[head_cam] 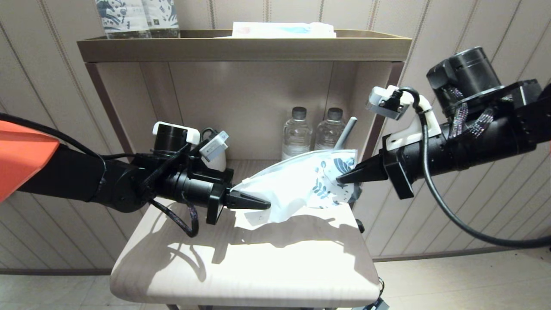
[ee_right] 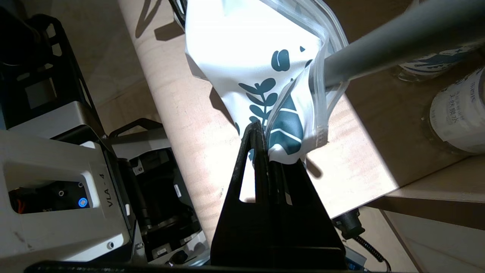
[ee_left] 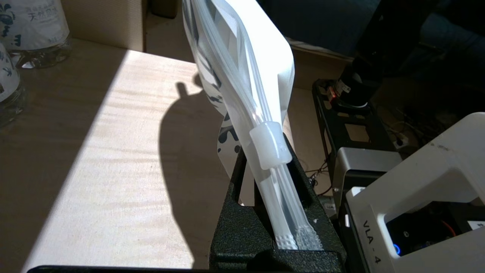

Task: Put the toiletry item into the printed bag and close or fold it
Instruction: Place the toothbrush in the storage bag

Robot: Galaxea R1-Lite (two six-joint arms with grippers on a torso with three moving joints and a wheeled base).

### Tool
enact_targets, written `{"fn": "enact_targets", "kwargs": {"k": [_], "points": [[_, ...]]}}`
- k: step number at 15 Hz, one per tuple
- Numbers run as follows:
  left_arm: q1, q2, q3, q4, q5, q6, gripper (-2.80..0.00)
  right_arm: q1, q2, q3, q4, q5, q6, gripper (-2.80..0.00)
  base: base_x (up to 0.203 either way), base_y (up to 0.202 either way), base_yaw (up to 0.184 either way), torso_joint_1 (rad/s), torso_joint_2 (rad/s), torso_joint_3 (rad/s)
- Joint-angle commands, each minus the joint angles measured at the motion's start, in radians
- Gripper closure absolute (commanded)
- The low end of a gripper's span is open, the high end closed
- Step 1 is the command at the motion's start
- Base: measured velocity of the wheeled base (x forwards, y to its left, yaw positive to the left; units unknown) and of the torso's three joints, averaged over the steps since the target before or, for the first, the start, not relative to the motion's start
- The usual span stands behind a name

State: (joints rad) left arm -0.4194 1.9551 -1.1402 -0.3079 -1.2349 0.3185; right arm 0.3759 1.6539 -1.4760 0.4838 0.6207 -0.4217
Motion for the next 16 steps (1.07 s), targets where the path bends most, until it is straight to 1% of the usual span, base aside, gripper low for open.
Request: {"fn": "enact_targets", "kwargs": {"k": [1, 9, 12, 16], "points": [[-0.001, -0.002, -0.003, -0.004, -0.008, 0.002, 0.0, 0.017, 0.017, 0.016, -0.001, -0.013, -0.002, 0.0, 0.0, 0.0, 0.0, 0.0, 0.0, 0.0], [0.0, -0.019, 0.004, -0.007, -0.008, 0.002, 0.0, 0.004, -0.014, -0.076, 0.01, -0.01, -0.002, 0.0, 0.0, 0.0, 0.0, 0.0, 0.0, 0.0], [-0.001, -0.011, 0.0, -0.008, -0.008, 0.004, 0.0, 0.012, -0.056, -0.118, 0.09, -0.012, -0.003, 0.0, 0.0, 0.0, 0.0, 0.0, 0.0, 0.0], [0.0, -0.01, 0.001, -0.01, -0.009, 0.005, 0.0, 0.012, -0.106, -0.126, 0.096, -0.01, -0.003, 0.0, 0.0, 0.0, 0.0, 0.0, 0.0, 0.0]]}}
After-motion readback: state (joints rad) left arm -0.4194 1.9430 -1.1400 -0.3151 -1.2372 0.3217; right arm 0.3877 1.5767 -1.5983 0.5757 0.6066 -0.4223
